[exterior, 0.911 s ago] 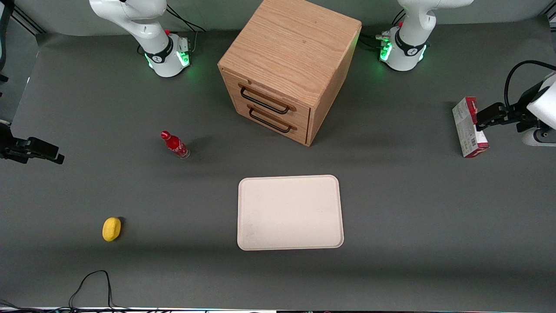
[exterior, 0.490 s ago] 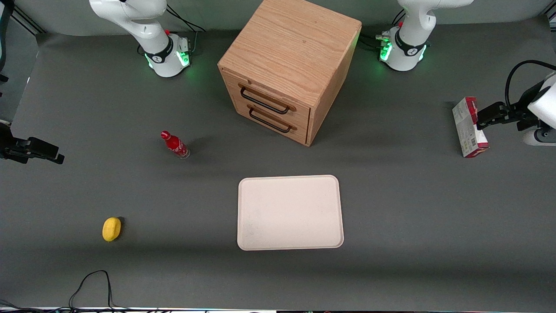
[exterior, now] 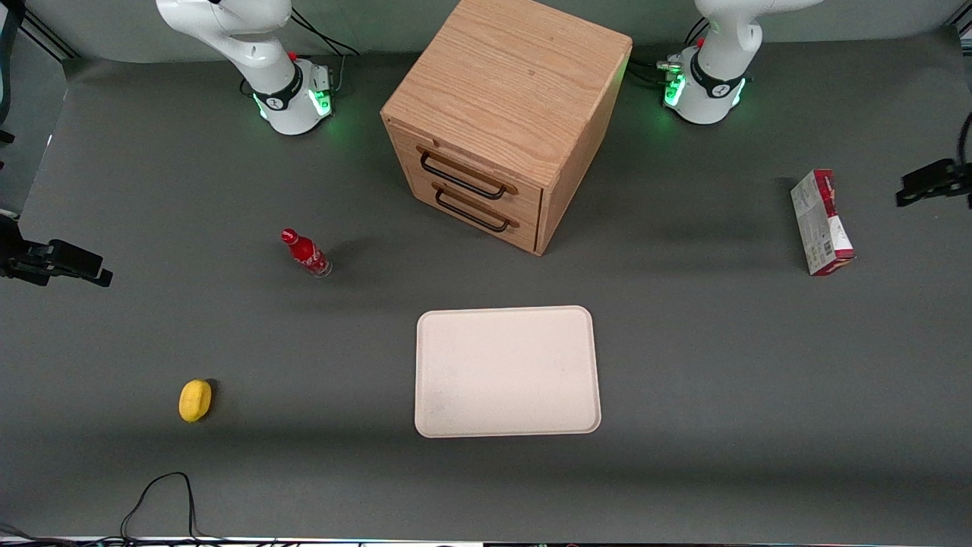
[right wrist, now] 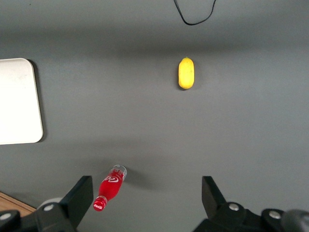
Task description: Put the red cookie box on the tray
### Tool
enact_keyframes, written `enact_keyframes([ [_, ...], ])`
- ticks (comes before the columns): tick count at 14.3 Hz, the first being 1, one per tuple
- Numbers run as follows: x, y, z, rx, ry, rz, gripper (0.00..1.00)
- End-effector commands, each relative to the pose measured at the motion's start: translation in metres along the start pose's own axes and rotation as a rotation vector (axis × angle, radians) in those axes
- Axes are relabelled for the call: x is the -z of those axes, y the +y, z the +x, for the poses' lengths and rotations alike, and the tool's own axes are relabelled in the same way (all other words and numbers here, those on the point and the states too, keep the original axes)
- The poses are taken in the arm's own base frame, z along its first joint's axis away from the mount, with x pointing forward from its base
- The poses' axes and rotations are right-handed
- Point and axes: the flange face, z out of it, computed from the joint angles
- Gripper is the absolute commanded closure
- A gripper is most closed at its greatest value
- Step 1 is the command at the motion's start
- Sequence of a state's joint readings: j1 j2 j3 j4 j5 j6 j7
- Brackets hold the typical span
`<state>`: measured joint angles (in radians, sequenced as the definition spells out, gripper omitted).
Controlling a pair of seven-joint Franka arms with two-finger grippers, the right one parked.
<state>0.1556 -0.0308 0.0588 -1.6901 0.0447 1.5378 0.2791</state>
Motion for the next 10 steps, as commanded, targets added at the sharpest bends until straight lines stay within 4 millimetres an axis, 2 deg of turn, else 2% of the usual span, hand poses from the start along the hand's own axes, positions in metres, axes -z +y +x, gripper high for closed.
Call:
enact_keyframes([
  [1,-0.014,-0.035,-0.041,-0.020,0.024,0.008,0.00],
  [6,-0.041,-0.041,-0.117,0.032,0.039,-0.003,0.00],
  [9,-0.059,-0.046,-0.146,0.046,0.020,-0.009,0.00],
  [10,-0.065,-0.046,-0.147,0.048,0.024,-0.007,0.00],
])
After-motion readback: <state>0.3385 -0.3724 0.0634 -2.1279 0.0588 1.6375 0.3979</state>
